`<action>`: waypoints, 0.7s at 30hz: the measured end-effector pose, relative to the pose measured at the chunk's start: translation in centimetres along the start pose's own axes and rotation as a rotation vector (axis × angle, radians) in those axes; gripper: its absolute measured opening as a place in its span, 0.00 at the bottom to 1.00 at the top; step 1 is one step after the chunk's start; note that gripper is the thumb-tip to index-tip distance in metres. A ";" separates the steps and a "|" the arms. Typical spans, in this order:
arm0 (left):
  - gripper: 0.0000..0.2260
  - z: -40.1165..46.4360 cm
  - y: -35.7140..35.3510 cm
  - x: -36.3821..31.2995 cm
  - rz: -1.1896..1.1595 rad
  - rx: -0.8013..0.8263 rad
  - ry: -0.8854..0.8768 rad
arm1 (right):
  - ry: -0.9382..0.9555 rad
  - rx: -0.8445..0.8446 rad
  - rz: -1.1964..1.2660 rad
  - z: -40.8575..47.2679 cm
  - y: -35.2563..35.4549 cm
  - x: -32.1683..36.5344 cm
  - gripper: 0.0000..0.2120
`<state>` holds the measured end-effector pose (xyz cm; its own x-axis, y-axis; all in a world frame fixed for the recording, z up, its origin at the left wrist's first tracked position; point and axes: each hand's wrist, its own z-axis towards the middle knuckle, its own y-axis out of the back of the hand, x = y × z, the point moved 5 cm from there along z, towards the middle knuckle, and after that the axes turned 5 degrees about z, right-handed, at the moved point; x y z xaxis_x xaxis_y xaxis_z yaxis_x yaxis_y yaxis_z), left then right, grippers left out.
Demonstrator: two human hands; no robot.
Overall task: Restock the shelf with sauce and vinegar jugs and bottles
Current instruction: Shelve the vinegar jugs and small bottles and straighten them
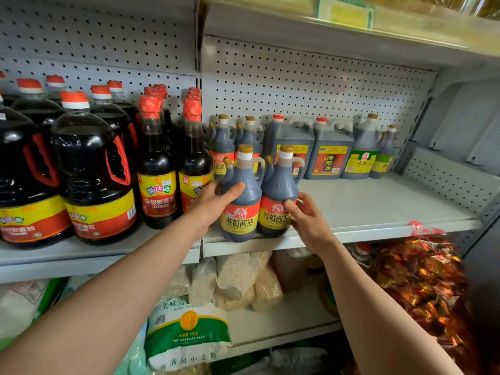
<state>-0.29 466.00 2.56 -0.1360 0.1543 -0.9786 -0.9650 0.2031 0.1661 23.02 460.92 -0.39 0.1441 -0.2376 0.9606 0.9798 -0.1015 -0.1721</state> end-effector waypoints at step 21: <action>0.46 0.0 -2.2 1.5 0.323 -0.225 0.066 | 0.033 -0.104 -0.443 0.8 1.3 -1.0 0.32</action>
<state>1.65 465.75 0.77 -0.4479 0.1111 -0.8872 -0.8941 -0.0638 0.4434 24.27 461.80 -1.41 -0.2917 -0.1796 0.9395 0.9267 -0.2964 0.2311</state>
